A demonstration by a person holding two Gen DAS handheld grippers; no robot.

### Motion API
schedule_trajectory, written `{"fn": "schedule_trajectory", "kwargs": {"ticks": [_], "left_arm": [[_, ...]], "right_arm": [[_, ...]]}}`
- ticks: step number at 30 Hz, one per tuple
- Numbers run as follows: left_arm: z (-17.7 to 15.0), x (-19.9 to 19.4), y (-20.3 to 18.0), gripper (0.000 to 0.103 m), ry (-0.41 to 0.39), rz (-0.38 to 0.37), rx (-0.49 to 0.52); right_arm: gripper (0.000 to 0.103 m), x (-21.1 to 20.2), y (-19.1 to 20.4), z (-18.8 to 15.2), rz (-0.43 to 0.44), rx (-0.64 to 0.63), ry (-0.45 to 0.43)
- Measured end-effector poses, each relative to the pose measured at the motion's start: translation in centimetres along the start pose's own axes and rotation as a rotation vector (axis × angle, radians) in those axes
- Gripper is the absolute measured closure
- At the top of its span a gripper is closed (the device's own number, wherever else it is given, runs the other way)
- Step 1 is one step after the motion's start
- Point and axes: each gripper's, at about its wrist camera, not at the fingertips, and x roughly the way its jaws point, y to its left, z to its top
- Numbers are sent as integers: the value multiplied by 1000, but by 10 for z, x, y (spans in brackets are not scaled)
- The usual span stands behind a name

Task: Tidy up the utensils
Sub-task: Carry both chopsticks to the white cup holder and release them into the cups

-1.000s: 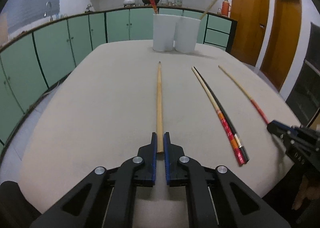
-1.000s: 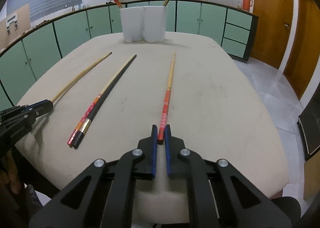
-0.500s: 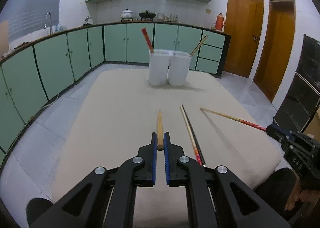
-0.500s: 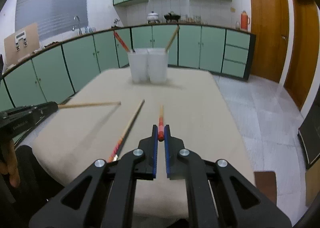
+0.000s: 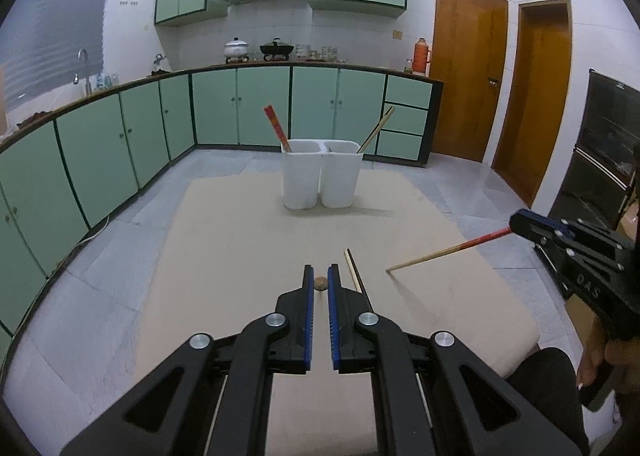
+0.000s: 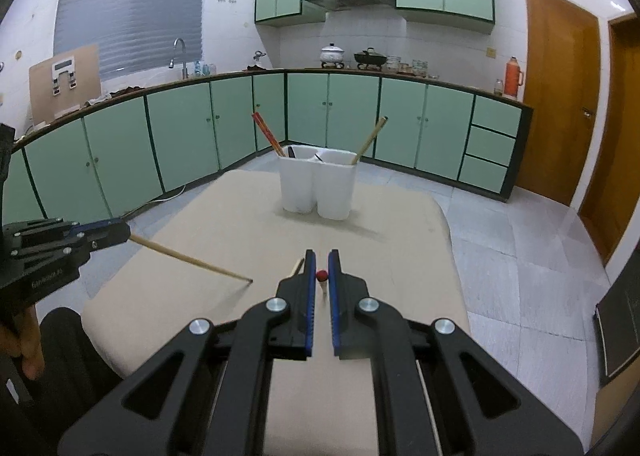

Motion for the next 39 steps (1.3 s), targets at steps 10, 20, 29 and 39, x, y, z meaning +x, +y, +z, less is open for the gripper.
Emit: {"fn": "schedule_trajectory", "kwargs": {"ticks": [10, 20, 29, 39], "left_arm": [[27, 14, 3, 96, 18, -36, 33], [67, 43, 13, 96, 51, -69, 52], [96, 65, 18, 96, 63, -94, 65], [142, 70, 19, 96, 42, -120, 76]], "right_arm": [[98, 31, -7, 53, 30, -67, 45], [98, 80, -25, 106, 51, -101, 142], [98, 108, -49, 132, 101, -24, 200], [98, 100, -49, 159, 104, -52, 184]]}}
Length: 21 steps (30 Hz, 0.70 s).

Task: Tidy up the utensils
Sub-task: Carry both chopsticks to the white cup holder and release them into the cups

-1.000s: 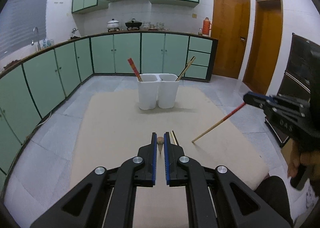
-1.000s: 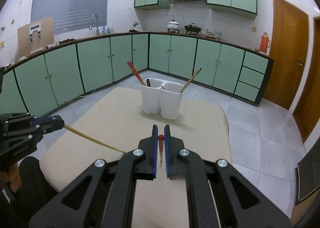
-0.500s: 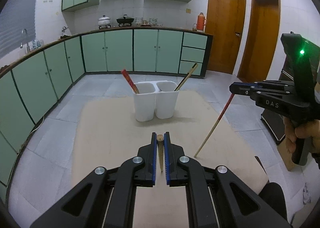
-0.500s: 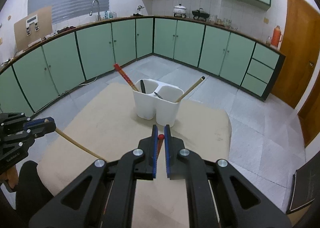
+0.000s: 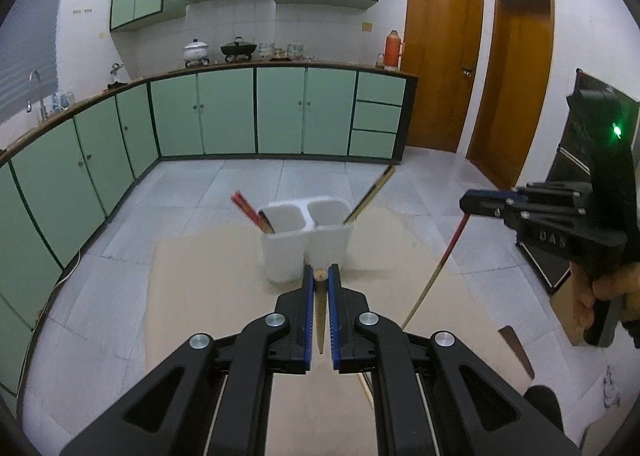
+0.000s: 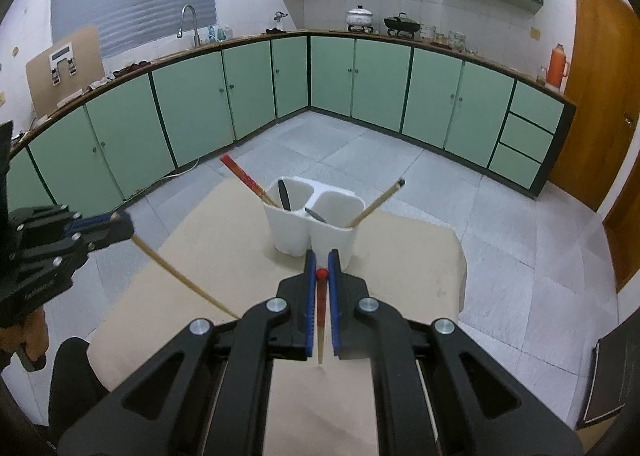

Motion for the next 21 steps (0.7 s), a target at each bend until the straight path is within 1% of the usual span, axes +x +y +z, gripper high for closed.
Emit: {"fn": "schedule_trajectory", "kwargs": {"ticks": [3, 6, 12, 14, 17, 19, 21], "left_arm": [[23, -3, 0, 96, -26, 6, 15], [50, -6, 2, 96, -62, 18, 20], [104, -4, 8, 96, -145, 60, 27], [116, 5, 10, 96, -156, 73, 29], [130, 27, 18, 96, -161, 87, 18], [133, 48, 23, 96, -155, 92, 4], [129, 71, 29, 96, -136, 91, -15]], "right_arm": [[98, -9, 1, 16, -4, -15, -17], [98, -20, 1, 40, -1, -21, -42], [98, -33, -1, 105, 8, -12, -128], [98, -30, -4, 124, 10, 1, -150], [98, -14, -11, 147, -7, 12, -180], [98, 1, -17, 154, -16, 26, -186], [98, 22, -24, 156, -28, 45, -179]]}}
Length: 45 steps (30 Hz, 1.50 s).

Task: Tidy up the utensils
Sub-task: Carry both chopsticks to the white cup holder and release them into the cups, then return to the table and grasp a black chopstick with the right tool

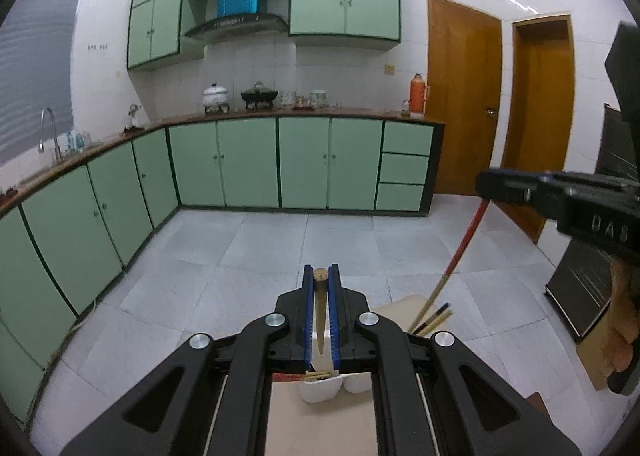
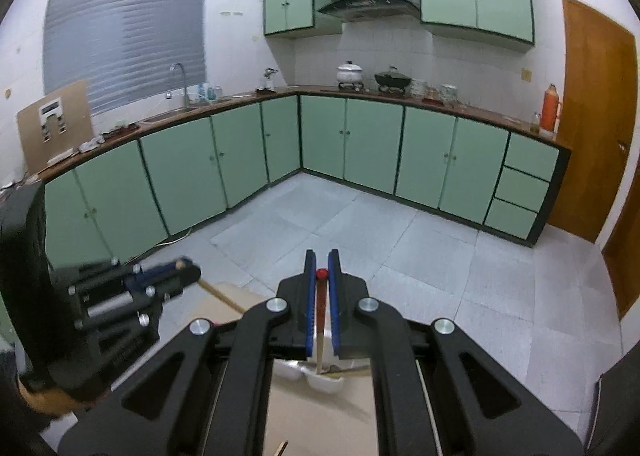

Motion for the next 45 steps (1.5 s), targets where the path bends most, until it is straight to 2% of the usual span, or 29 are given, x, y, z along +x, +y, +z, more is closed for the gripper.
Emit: {"fn": "schedule_trajectory", "kwargs": {"ticks": [6, 11, 12, 14, 15, 20, 23, 25, 28, 33, 35, 38, 41, 45], "left_arm": [[-34, 52, 14, 96, 90, -12, -46], [-49, 65, 20, 95, 109, -11, -42], [-50, 64, 21, 92, 108, -12, -38], [-50, 59, 21, 79, 98, -13, -26], [-49, 52, 22, 75, 84, -13, -21], [-48, 7, 30, 57, 26, -2, -14], [-65, -37, 41, 42, -21, 8, -25], [-83, -58, 45, 39, -44, 23, -30], [-129, -91, 46, 32, -60, 61, -34], [-221, -135, 40, 26, -50, 89, -79], [-254, -147, 37, 26, -21, 88, -120], [-285, -160, 32, 26, 2, 88, -151], [-303, -173, 27, 25, 1, 91, -160], [-309, -173, 20, 25, 20, 73, -170]], "right_arm": [[98, 61, -22, -29, -24, 59, 64], [95, 80, -28, -53, -30, 74, 101], [93, 80, -28, -55, -29, 75, 100], [93, 74, -28, -60, -27, 71, 90], [92, 70, -28, -61, -25, 70, 84], [84, 18, -26, -85, -11, 58, 16], [79, -26, -17, -132, -8, 33, -30], [79, -49, -3, -183, -18, 10, -35], [79, -64, 23, -270, -23, -8, 18], [79, -68, 80, -406, 4, -19, 164], [80, -66, 99, -436, 23, -42, 202], [80, -66, 121, -457, 21, -92, 224], [80, -62, 131, -460, 31, -116, 236], [80, -57, 141, -454, 40, -147, 235]]}}
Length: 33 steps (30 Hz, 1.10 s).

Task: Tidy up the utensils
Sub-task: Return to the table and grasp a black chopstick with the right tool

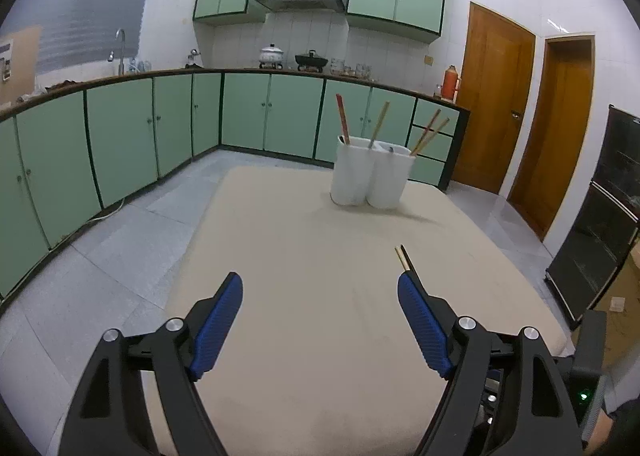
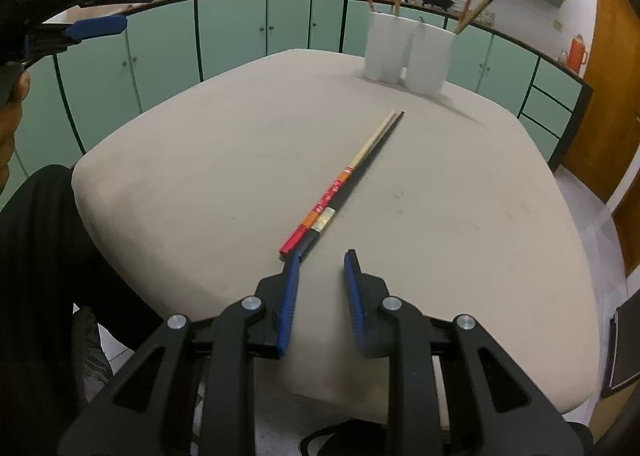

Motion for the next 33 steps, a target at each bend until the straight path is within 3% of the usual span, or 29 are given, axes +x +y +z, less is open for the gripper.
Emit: {"fn": "schedule_trajectory", "kwargs": {"ticks": [8, 13, 15, 17, 25, 30, 33], "left_arm": [[0, 2, -10, 25, 12, -27, 33], [-10, 7, -13, 25, 32, -29, 28], [-13, 9, -14, 25, 43, -30, 25], [-15, 10, -14, 25, 49, -32, 26], [-21, 19, -25, 25, 76, -49, 36], [-41, 39, -49, 25, 116, -84, 65], [-51, 51, -55, 25, 149, -83, 63]], "right_arm": [[76, 0, 4, -2, 4, -22, -12], [77, 5, -5, 0, 8, 32, -23], [80, 6, -9, 0, 11, 51, -23], [96, 4, -14, -1, 10, 60, -20], [97, -1, -56, -9, -33, 168, -6], [91, -1, -75, -12, -15, 214, -7], [79, 0, -74, -12, 6, 184, -18]]}}
